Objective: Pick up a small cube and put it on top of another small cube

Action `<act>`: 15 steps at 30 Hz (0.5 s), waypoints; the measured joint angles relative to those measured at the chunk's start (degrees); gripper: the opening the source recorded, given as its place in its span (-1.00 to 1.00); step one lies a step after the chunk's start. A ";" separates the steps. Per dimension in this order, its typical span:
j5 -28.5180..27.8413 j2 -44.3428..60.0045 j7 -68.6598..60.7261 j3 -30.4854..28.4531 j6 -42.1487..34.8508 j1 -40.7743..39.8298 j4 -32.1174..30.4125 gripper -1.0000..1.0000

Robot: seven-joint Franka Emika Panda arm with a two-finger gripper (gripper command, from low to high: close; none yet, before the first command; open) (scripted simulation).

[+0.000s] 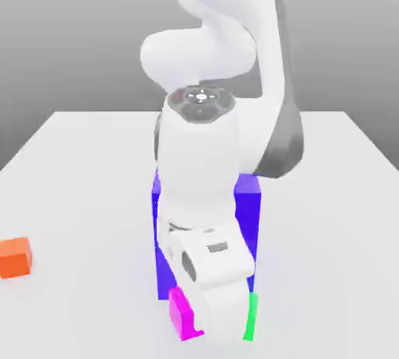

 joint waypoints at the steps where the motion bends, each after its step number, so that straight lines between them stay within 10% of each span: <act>1: -0.66 -0.77 -2.07 0.34 -0.04 0.03 -0.60 -1.00; 15: -1.89 -9.36 -36.95 4.79 -0.69 1.84 -9.03 -1.00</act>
